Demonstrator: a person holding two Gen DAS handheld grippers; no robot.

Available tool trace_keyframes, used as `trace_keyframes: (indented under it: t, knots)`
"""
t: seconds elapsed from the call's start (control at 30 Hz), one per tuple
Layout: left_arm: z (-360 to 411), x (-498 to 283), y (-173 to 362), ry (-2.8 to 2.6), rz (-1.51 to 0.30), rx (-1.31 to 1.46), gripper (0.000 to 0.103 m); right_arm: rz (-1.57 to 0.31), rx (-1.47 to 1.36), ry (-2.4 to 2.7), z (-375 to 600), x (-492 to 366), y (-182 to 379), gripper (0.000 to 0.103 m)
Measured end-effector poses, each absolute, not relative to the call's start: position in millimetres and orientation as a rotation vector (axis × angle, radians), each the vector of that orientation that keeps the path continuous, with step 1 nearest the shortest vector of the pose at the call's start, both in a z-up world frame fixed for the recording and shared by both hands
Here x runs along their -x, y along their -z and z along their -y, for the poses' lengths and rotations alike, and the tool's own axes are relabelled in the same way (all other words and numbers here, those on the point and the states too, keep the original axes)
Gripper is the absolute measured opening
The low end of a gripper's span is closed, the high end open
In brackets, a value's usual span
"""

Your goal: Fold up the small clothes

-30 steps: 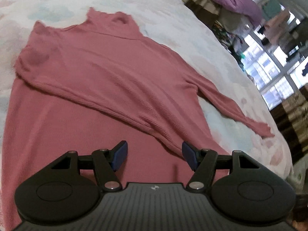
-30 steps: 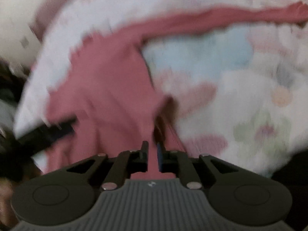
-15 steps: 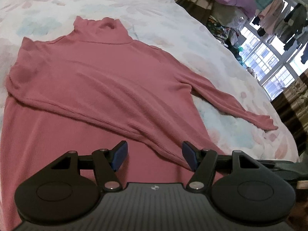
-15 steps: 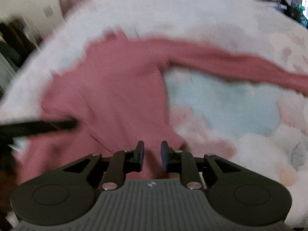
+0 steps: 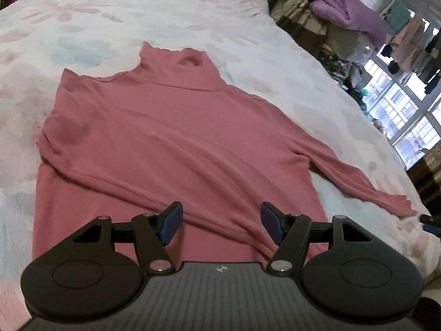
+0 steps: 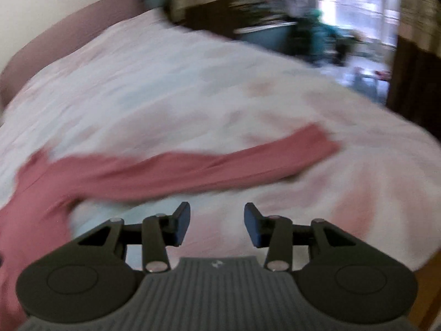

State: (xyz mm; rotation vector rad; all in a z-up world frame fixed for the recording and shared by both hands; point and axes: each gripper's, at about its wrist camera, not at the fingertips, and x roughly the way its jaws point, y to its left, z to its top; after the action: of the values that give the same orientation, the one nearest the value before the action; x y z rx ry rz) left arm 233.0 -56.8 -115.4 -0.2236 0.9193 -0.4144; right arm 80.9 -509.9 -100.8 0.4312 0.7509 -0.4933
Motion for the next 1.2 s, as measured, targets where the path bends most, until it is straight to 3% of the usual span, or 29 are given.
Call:
trace_keyframes:
  t: [0.3,0.63,0.67,0.73,0.77,0.93,1.2]
  knots:
    - [61,-253,125,0.375,-0.957,0.211,0.076,-0.640,-0.754,0.625,607,-81,137,0.040]
    - [58,-252,123,0.397,-0.965,0.194,0.076,-0.570,-0.929,0.774,664,-116,178,0.036]
    - [57,-252,123,0.398,-0.966,0.196,0.076,-0.573,-0.918,0.786,667,-120,179,0.031]
    - [55,-253,122,0.398,-0.967,0.202,0.076,-0.600,-0.900,0.799,673,-128,181,0.001]
    - [54,-252,121,0.398,-0.967,0.206,0.076,-0.604,-0.904,0.784,675,-130,180,0.001]
    - [39,-250,114,0.391,-0.950,0.230,0.076,-0.521,-0.855,0.622,660,-149,135,0.001]
    - [3,-234,100,0.368,-0.929,0.286,0.076,-0.394,-0.723,0.309,588,-195,2,0.001]
